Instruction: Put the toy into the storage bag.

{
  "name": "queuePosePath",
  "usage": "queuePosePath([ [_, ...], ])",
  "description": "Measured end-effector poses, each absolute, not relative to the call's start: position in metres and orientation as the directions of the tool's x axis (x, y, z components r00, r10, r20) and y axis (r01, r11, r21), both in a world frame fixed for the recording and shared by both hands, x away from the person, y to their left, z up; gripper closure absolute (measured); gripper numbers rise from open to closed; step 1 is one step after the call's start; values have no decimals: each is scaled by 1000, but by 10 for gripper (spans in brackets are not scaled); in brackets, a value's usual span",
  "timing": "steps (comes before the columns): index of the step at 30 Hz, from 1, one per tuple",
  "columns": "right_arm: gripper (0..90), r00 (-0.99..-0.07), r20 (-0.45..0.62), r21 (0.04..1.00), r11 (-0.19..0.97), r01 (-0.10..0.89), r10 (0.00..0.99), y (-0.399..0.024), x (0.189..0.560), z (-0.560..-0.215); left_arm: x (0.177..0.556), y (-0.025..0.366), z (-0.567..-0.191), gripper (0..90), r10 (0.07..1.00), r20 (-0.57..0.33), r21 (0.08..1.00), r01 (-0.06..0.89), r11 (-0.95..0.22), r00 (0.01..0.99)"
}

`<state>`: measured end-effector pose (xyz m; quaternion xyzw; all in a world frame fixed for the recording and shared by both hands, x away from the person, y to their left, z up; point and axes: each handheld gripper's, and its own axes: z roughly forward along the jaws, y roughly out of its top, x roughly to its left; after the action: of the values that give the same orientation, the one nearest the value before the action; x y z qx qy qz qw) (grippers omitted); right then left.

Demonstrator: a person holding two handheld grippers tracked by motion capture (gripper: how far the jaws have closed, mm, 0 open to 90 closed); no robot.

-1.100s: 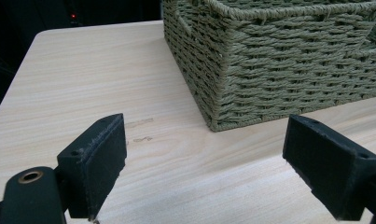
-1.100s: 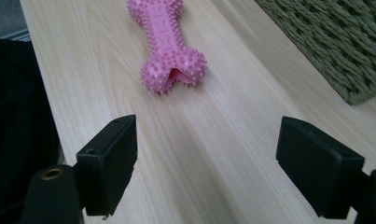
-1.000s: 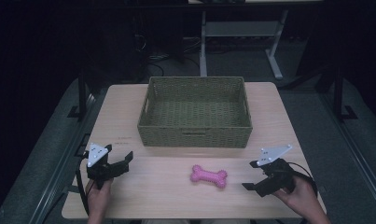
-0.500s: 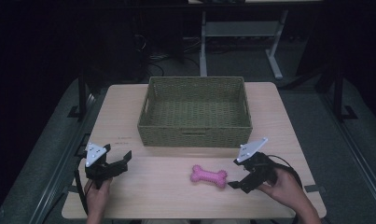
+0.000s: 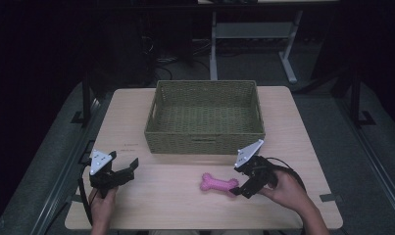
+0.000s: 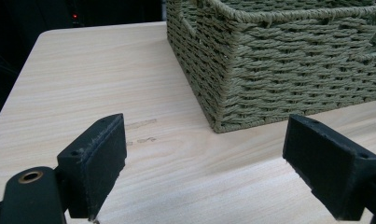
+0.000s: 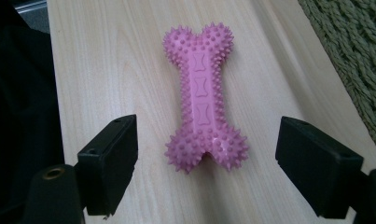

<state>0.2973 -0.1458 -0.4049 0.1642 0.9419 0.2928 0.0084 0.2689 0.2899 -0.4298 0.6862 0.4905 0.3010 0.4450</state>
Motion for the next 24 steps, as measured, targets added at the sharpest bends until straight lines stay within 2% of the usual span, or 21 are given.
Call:
queuePosePath([
  [12, 240, -964, 63, 536, 806, 252, 259, -120, 306, -404, 269, 291, -430, 130, 941, -23, 906, 404, -123, 337],
  [24, 268, -966, 63, 492, 835, 248, 250, -104, 311, -415, 270, 292, -430, 130, 942, -27, 903, 412, -121, 334],
])
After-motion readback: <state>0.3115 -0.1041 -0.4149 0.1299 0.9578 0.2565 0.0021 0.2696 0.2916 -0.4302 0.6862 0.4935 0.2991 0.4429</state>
